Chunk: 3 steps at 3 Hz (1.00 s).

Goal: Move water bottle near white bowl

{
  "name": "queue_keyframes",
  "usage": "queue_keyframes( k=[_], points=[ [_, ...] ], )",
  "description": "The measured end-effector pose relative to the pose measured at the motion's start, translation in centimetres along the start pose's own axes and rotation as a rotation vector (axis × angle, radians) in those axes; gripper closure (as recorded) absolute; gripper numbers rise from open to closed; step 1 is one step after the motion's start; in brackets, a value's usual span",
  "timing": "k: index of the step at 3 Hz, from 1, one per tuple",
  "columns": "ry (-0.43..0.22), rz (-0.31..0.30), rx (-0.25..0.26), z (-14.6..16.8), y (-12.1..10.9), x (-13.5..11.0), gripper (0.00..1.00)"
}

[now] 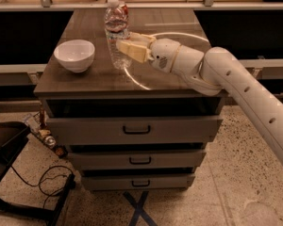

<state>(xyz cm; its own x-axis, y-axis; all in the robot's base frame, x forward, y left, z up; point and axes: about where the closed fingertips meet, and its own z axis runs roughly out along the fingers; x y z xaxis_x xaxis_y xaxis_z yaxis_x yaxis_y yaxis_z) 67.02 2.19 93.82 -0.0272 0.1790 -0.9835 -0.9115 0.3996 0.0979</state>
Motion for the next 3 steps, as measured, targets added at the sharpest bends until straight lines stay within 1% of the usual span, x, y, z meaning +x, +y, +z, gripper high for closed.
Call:
queue_keyframes(
  k=[2,3],
  points=[
    [0.017,0.010,-0.012,0.7,0.6,1.0,1.00],
    [0.036,0.024,-0.014,1.0,0.9,2.1,1.00]
  ],
)
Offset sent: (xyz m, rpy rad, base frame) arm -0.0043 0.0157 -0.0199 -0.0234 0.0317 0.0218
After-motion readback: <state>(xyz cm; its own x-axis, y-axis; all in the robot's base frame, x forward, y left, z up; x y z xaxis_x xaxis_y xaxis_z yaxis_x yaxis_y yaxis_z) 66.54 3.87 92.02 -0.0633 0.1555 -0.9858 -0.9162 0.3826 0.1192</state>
